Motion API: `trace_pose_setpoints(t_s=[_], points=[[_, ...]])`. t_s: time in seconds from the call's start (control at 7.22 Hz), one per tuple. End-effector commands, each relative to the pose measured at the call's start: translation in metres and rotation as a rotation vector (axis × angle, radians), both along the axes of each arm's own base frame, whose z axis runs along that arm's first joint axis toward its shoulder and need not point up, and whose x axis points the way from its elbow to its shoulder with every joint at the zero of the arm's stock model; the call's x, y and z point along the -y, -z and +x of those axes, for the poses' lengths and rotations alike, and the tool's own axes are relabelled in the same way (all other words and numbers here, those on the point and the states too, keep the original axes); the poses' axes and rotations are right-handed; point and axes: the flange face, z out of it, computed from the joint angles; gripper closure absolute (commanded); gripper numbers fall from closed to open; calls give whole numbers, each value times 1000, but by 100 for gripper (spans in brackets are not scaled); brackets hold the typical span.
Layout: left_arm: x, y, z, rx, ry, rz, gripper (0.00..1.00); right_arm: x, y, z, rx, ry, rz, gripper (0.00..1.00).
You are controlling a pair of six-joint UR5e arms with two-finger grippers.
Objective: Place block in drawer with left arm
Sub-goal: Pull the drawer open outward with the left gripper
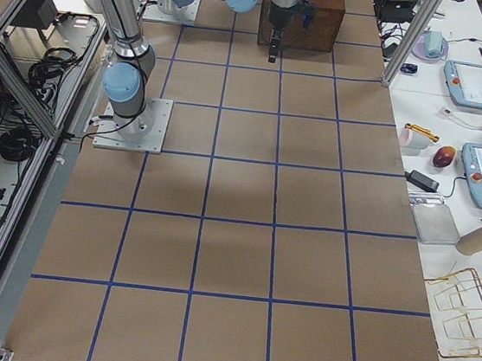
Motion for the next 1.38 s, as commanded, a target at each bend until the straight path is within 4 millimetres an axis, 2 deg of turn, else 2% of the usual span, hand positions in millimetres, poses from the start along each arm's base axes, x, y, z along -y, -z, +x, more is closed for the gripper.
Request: trace_pose_setpoints(t_s=[0.0,0.69,1.11,1.25], points=[[1,0,7,2,18,-5,0,0,0,0,0,0,0,0],[3,0,24,9,42,-17,0,0,0,-1,0,2,0,0],[4,-3,25,9,45,-23,0,0,0,0,0,0,0,0],[1,-15,23,11,45,-29,0,0,0,0,0,0,0,0]])
